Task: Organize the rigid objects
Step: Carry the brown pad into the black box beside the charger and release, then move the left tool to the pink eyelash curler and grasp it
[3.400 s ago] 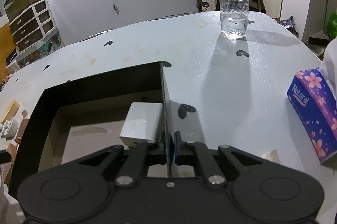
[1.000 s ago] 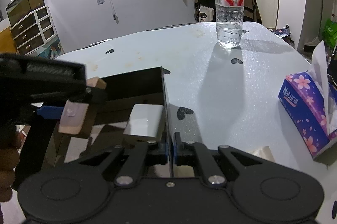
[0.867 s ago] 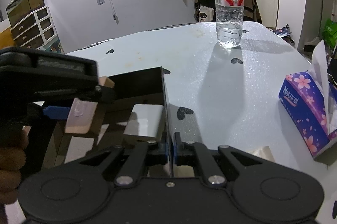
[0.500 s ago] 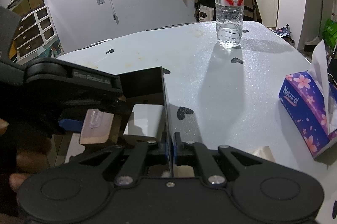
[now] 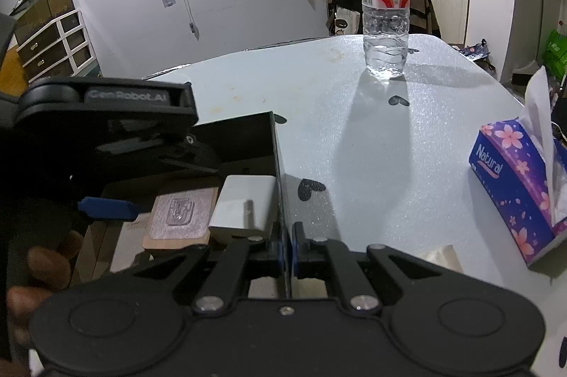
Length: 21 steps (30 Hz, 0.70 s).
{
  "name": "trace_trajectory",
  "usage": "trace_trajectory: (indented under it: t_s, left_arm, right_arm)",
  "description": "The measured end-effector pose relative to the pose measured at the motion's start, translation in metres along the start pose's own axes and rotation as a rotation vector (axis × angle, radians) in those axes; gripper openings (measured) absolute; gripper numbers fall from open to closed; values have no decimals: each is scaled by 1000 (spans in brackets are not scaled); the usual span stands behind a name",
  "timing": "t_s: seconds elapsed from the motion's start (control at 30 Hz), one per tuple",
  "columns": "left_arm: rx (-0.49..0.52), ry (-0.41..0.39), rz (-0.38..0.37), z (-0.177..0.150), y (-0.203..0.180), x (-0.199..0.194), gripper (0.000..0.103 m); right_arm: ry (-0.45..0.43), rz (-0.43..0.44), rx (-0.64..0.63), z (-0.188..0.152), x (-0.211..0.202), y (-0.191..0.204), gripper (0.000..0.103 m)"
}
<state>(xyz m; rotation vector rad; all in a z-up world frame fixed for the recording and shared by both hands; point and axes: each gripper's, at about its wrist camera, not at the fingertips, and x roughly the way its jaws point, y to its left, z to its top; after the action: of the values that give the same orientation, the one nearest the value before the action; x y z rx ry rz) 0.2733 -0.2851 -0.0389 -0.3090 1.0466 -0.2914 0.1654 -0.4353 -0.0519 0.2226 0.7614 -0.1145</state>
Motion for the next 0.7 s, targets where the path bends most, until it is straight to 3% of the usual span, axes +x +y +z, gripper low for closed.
trace_trajectory:
  t_s: [0.23,0.7]
  left_arm:
    - [48,-2,-40,-4,-4,-13,102]
    - [178,-85,-109,-7,-2,-71,103]
  right_arm:
    - [3,2,4,1,0,-1,5]
    - [5,10,10,1,0,-3,6]
